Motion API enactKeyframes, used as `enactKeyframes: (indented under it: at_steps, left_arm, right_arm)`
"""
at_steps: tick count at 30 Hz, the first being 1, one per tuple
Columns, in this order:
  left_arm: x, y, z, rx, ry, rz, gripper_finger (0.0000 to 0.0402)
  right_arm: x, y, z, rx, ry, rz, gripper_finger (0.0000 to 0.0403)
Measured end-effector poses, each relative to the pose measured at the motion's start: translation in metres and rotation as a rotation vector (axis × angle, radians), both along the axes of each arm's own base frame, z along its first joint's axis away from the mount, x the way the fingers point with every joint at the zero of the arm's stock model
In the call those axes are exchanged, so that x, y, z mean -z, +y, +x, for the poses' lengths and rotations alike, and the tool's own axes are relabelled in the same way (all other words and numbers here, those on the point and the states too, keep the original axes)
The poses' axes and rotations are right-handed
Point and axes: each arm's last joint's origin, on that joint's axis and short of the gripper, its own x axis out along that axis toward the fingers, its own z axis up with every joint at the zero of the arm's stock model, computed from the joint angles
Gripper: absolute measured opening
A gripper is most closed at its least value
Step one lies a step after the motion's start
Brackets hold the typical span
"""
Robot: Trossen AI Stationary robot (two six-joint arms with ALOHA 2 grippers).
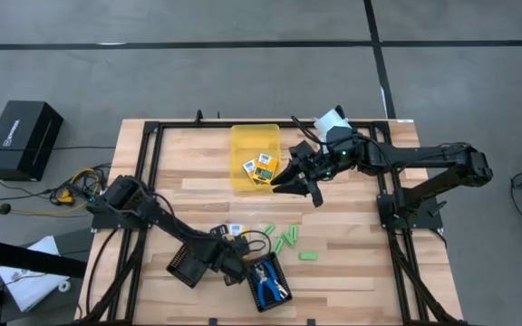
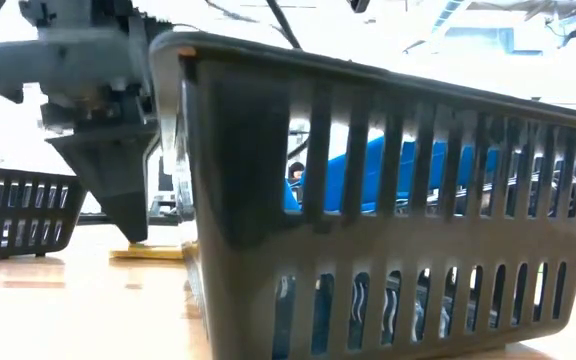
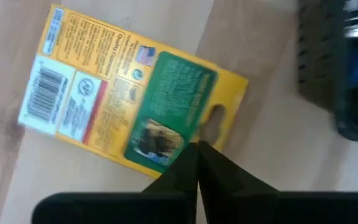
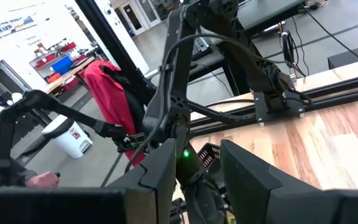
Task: Pick & Place School Supplies
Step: Put the box of crayon into the yellow bin
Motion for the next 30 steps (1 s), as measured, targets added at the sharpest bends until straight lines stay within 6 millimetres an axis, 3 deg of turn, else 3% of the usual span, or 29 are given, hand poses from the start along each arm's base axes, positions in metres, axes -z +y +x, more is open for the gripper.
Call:
enactKeyframes:
  at_steps: [7, 14, 21, 25, 30]
  left_arm:
    - [-0.035, 0.004, -0.008, -0.155, -0.109, -0.117, 0.0008]
    - [-0.066, 0.041, -0.023, -0.469, -0.296, -0.332, 0.0062]
    - [-0.066, 0.063, -0.033, -0.592, -0.575, -0.688, 0.0101]
    - [-0.048, 0.064, -0.04, -0.683, -0.64, -0.839, 0.0098]
    - [-0.044, 0.058, -0.044, -0.699, -0.698, -0.977, 0.0095]
  right_arm:
    - [0.0, 0.0, 0.0, -0.003, -0.006, -0.014, 0.0118]
    - [-0.001, 0.0, 0.0, -0.003, -0.014, -0.016, 0.0118]
    - [0.0, 0.0, 0.0, -0.006, -0.011, -0.016, 0.0118]
    - [0.0, 0.001, 0.0, -0.029, -0.009, -0.012, 0.0118]
    - [0.0, 0.002, -0.001, -0.055, -0.001, -0.007, 0.0118]
